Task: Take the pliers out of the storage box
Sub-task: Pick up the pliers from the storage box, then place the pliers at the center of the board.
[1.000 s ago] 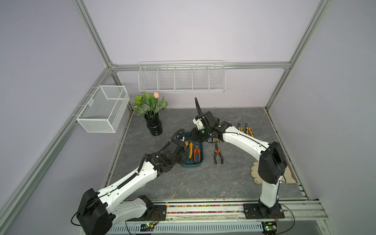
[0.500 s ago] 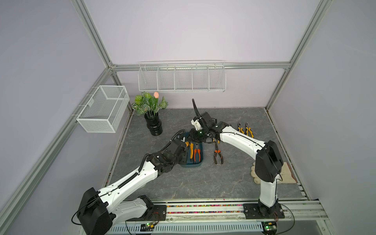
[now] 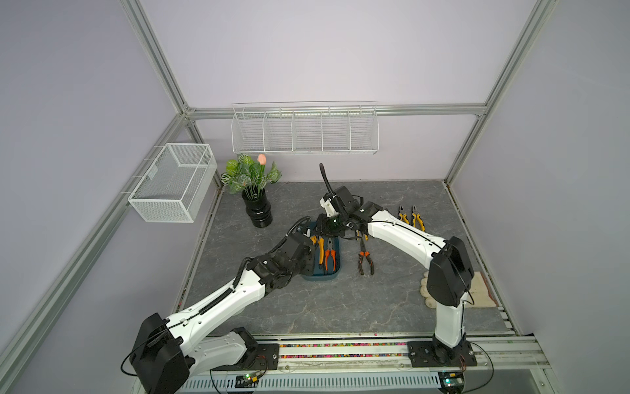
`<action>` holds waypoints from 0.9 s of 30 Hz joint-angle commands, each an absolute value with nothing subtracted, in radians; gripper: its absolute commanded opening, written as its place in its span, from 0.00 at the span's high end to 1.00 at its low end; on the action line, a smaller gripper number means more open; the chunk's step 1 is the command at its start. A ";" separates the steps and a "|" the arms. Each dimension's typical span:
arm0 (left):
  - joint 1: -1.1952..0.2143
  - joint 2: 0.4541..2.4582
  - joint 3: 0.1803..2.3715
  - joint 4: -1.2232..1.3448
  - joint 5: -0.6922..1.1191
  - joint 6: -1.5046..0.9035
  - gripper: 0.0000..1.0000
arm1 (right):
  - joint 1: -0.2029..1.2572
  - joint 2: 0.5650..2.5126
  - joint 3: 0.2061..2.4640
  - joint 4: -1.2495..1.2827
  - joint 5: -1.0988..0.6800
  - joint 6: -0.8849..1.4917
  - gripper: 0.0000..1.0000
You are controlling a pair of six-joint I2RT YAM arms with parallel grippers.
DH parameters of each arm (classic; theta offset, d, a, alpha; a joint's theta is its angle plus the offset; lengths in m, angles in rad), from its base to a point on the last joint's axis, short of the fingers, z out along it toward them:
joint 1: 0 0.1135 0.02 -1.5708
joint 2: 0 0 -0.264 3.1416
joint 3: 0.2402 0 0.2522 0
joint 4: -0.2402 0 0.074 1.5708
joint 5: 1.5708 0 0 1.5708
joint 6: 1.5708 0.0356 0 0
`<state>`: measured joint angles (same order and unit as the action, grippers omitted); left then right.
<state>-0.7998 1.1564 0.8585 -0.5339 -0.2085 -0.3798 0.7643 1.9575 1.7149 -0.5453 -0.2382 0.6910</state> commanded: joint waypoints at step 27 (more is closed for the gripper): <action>-0.806 1.127 0.903 -0.473 -0.247 -0.360 0.57 | 0.528 1.503 1.583 -0.920 -0.021 0.397 0.94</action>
<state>-0.8055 1.1202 0.8719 -0.4915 -0.2375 -0.3622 0.5369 1.5471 1.6150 -0.8101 -0.0376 0.4698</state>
